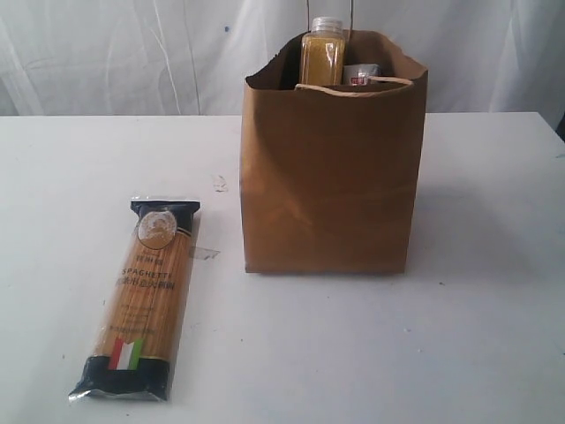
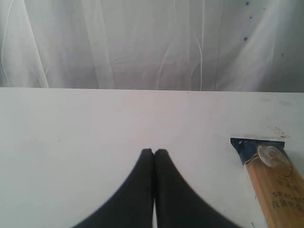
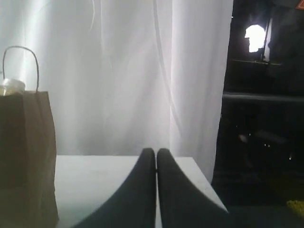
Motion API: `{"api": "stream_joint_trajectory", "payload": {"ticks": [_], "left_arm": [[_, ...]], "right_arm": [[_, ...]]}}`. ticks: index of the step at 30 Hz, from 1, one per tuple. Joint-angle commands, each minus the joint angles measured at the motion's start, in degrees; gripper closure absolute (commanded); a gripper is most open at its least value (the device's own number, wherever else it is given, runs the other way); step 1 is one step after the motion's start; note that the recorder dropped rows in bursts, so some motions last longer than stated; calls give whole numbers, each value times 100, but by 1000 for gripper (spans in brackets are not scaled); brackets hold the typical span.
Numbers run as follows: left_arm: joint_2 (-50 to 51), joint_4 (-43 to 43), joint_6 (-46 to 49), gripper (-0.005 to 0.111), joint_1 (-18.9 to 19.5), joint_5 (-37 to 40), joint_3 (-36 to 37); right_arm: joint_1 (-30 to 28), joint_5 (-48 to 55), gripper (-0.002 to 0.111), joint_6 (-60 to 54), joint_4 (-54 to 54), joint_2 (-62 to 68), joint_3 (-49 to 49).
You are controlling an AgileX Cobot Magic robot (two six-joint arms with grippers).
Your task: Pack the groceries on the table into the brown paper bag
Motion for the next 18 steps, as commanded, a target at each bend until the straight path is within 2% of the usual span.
{"api": "stream_joint_trajectory", "payload": {"ticks": [1,4,7,11,18], "left_arm": [[-22,61,-2,106,-44,-6,22],[-22,61,-2,106,-44,-6,22],[-22,61,-2,106,-44,-17,22],[-22,61,-2,106,-44,-5,22],[-22,61,-2,106,-44,-16,22]], "right_arm": [[-36,-72,108,819,-356,-27,583],[-36,-218,108,894,-356,-27,981],[-36,640,108,894,-356,-27,981],[-36,1096,108,894,-356,-27,981],[-36,1237,108,894,-356,-27,981]]}}
